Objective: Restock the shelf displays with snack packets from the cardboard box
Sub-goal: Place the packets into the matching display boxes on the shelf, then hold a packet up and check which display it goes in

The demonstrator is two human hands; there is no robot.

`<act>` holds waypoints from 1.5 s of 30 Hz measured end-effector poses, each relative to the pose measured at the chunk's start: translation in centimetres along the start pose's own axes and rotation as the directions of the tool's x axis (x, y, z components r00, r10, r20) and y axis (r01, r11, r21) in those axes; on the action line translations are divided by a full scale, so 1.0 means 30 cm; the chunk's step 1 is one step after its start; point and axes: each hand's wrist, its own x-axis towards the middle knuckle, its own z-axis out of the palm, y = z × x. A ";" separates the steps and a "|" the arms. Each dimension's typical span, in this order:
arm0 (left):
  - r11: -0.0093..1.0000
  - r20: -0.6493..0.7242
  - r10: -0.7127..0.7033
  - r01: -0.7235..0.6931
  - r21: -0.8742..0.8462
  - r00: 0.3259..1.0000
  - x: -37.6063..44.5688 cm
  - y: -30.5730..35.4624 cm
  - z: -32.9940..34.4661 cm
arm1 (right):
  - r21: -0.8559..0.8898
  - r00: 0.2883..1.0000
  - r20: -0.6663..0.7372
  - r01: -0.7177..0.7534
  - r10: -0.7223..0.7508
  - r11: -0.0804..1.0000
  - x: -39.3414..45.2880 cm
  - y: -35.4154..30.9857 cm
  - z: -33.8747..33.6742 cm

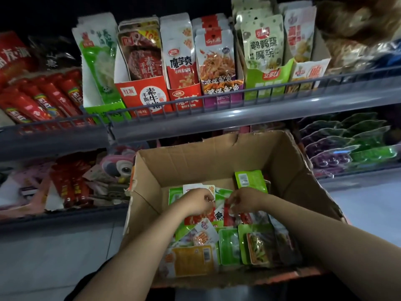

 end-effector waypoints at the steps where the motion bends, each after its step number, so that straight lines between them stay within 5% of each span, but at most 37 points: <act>1: 1.000 0.038 -0.012 0.011 0.020 0.999 0.008 0.002 0.011 | 0.026 1.000 0.005 0.002 -0.003 1.000 0.005 0.004 0.012; 13: 0.987 0.253 -0.154 0.138 0.081 0.955 0.049 -0.117 0.059 | 0.166 0.988 0.137 0.049 -0.072 0.985 0.028 -0.009 0.078; 19: 0.936 0.071 -0.097 0.115 -0.333 0.993 0.007 -0.073 -0.064 | 0.200 0.984 0.161 0.049 -0.083 0.979 -0.001 -0.040 0.016; 24: 0.641 -0.078 -0.175 0.053 -0.765 0.981 -0.056 -0.017 -0.154 | 0.394 0.994 -0.040 0.113 -0.106 0.912 -0.064 -0.089 -0.115; 28: 0.482 -0.214 -0.243 -0.073 -0.873 0.946 -0.104 0.071 -0.227 | 0.507 0.973 -0.211 0.189 -0.092 0.841 -0.126 -0.109 -0.218; 38: 0.338 -0.432 -0.197 -0.353 -0.873 0.880 -0.164 0.399 -0.414 | 0.540 0.909 -0.382 0.367 -0.168 0.757 -0.351 -0.076 -0.427; 45: 0.286 -0.495 -0.107 -0.450 -0.846 0.862 -0.145 0.626 -0.544 | 0.613 0.789 -0.614 0.456 0.026 0.645 -0.425 0.024 -0.516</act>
